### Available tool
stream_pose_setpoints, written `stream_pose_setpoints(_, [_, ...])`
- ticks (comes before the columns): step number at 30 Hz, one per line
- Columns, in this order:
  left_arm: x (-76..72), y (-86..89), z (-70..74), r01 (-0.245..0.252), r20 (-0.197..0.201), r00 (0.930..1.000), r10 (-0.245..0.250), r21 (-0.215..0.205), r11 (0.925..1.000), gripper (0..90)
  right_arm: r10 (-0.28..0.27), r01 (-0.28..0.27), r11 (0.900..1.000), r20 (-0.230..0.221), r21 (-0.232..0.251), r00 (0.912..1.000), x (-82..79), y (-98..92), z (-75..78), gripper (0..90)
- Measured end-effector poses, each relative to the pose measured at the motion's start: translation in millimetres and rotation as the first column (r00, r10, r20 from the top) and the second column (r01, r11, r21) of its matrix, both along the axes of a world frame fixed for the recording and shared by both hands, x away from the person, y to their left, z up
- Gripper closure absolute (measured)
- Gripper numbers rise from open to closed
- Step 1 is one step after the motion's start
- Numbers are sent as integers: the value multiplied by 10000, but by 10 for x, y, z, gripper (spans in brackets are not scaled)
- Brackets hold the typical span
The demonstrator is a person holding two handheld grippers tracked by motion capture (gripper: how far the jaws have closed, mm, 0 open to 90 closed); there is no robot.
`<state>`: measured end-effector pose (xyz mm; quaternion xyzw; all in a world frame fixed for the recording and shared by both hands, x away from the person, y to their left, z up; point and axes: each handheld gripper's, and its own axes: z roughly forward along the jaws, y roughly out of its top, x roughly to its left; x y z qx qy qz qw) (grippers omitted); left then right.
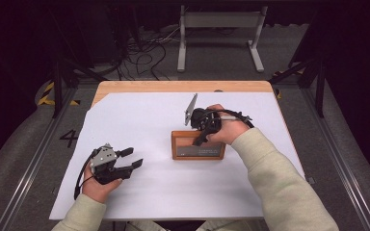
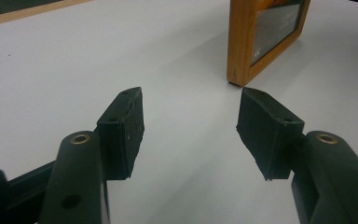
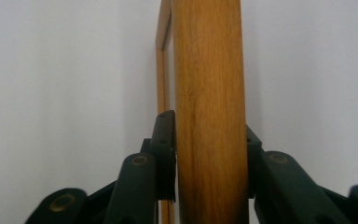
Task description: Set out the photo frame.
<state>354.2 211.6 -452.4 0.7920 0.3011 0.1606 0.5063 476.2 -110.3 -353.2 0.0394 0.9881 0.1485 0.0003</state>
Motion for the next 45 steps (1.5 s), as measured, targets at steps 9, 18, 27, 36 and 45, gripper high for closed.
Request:
stream_pose_setpoints(9, [0, 1, 0, 5, -6, 10000, -5, -19, 10000, 415, -965, 963, 9953, 635, 62, 9933, 65, -23, -48, 429])
stream_pose_setpoints(18, [7, 1, -2, 33, 39, 10000, -33, 31, 10000, 415, -1795, 1739, 9832, 1230, 556, 9760, 99, -110, -68, 210])
stream_pose_setpoints(27, [-13, 19, -3, -83, -15, 10000, 84, 21, 10000, 409, -2021, 1893, 9764, 1306, 1035, 9706, 20, -221, 0, 194])
stream_pose_setpoints(36, [-19, 30, 0, -141, -61, 9999, 141, 4, 9999, 404, -2658, 2289, 9496, 1631, 2140, 9501, -154, -533, 216, 177])
stream_pose_setpoints(45, [-1, 37, 40, -603, 241, 9979, 600, 106, 9981, 464, -3440, 2791, 9089, 1787, 3098, 9218, -366, -895, 342, 176])
